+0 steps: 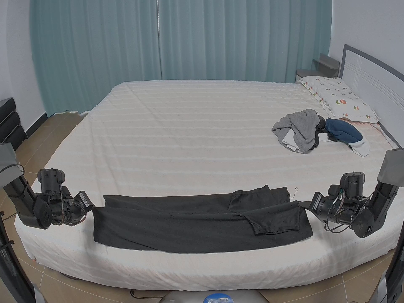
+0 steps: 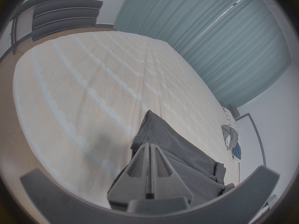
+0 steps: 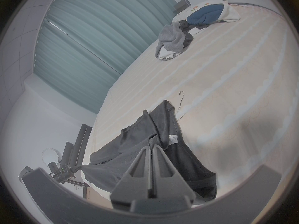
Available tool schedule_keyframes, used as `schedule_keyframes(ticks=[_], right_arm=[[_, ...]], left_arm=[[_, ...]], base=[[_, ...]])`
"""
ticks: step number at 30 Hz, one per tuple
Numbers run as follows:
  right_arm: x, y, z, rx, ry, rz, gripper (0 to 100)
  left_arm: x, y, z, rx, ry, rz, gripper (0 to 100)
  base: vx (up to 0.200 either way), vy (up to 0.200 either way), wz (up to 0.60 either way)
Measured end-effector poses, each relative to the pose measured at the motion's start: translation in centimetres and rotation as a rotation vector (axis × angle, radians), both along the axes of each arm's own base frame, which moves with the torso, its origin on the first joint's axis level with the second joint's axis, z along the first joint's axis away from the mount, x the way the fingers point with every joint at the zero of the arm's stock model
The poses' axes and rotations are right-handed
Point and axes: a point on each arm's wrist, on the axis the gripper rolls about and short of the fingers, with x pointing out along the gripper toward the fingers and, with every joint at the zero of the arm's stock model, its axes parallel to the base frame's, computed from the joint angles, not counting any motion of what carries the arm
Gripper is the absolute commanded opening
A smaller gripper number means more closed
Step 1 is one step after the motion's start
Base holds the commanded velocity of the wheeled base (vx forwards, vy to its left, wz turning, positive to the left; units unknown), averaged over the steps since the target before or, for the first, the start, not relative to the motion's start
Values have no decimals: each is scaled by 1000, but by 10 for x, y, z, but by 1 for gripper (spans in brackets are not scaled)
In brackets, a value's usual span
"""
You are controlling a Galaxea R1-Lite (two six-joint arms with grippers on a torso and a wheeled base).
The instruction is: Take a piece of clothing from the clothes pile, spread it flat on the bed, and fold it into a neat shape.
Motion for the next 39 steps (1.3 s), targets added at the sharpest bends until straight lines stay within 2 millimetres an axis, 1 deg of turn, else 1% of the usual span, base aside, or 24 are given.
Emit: schedule_keyframes(ticks=[8, 12, 16, 23, 39], right_arm=[[-7, -1, 9, 2, -17, 2, 0], [-8, -1, 11, 1, -22, 2, 0], [-7, 0, 9, 1, -18, 4, 0], [0, 1, 0, 3, 2, 10, 0], [20, 2, -34, -6, 77, 8, 0]], left_arm=[[-2, -3, 0, 9, 2, -15, 0], [0, -3, -1, 9, 2, -14, 0], [4, -2, -6, 9, 14, -14, 0], [12, -1, -17, 5, 34, -12, 0], [26, -3, -40, 1, 75, -23, 0]], base=[[0, 0, 0], [0, 0, 0], [0, 0, 0], [0, 0, 0], [0, 0, 0]])
